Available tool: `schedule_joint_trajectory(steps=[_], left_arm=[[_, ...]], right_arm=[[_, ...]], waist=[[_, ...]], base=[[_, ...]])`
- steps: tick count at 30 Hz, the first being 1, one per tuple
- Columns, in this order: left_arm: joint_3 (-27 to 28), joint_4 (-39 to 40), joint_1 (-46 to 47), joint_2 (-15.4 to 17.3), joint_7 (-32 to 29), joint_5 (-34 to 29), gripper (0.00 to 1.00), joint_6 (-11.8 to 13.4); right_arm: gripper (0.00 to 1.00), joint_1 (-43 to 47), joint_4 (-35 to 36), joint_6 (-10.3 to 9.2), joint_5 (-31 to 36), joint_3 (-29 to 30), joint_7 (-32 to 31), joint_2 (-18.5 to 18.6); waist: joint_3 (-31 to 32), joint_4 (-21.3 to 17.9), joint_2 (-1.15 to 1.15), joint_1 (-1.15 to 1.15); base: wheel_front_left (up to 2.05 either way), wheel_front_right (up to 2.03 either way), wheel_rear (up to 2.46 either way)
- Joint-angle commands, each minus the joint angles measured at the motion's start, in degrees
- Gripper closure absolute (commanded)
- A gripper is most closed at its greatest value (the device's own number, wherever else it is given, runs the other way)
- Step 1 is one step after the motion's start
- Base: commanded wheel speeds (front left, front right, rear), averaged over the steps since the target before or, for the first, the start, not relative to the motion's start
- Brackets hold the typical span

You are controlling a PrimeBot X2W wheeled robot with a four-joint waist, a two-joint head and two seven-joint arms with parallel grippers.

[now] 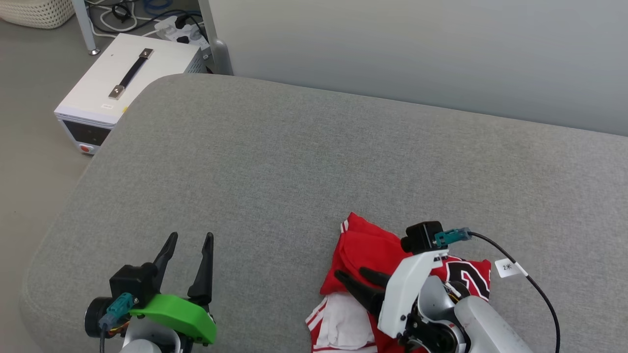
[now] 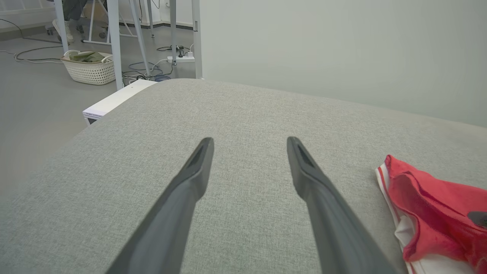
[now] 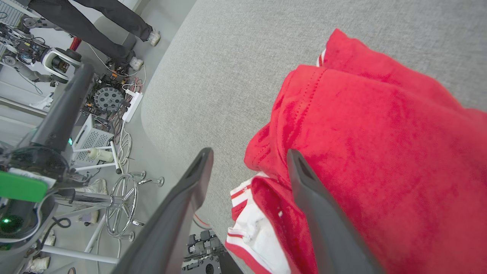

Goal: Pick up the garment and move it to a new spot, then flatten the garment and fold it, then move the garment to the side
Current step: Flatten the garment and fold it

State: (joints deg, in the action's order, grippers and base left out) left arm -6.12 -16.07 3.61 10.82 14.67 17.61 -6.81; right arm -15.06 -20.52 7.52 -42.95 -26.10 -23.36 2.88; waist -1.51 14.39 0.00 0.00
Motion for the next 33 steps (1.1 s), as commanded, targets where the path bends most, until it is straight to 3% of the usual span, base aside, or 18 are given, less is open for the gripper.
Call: schedule_joint_trajectory(steps=[1, 6, 10, 14, 23, 27, 33], left_arm=[[0.16, -0.02, 0.54, -0.21, 0.33, -0.40, 0.00, -0.23], [0.02, 0.32, 0.15, -0.10, 0.33, -0.52, 0.00, -0.32], [-0.03, 1.02, 0.00, -0.16, 0.33, -0.09, 0.00, -0.40], [-0.17, 1.92, -0.06, -0.39, 0.33, 0.18, 0.00, -0.46], [0.09, 4.67, -0.63, -1.59, 0.33, 0.77, 0.00, -0.57], [0.35, 6.04, -0.95, -2.18, 0.33, 0.55, 0.00, -0.60], [0.81, 8.27, -1.46, -2.80, 0.33, -0.29, 0.00, -0.64]], right_arm=[[0.00, -1.08, 0.50, -0.03, -1.01, -0.38, 0.24, 0.00], [0.00, -2.88, 1.91, -0.03, -0.53, -0.37, 0.69, 0.00], [0.00, -4.71, 4.08, -0.03, 6.72, 1.87, 1.66, 0.57], [0.00, -5.60, 7.39, -0.03, 12.10, 3.49, 3.52, 4.94], [0.00, -4.50, 13.05, -0.03, 21.51, 6.71, 15.22, 18.51], [0.00, -1.10, 14.97, -0.03, 23.65, 10.55, 20.30, 21.02], [0.00, 5.62, 18.74, -0.03, 26.88, 19.03, 25.96, 20.52]], waist=[[0.41, -0.54, 0.00, 0.00], [1.32, -2.29, 0.00, 0.00], [1.93, -4.06, 0.00, 0.00], [2.43, -5.93, 0.00, 0.00], [3.12, -9.75, 0.00, 0.00], [2.90, -10.84, 0.00, 0.00], [2.07, -11.73, 0.00, 0.00]], base=[[0.00, 0.00, 0.00], [0.00, 0.00, 0.00], [0.00, 0.00, 0.00], [0.00, 0.00, 0.00], [0.00, 0.00, 0.00], [0.00, 0.00, 0.00], [0.00, 0.00, 0.00]])
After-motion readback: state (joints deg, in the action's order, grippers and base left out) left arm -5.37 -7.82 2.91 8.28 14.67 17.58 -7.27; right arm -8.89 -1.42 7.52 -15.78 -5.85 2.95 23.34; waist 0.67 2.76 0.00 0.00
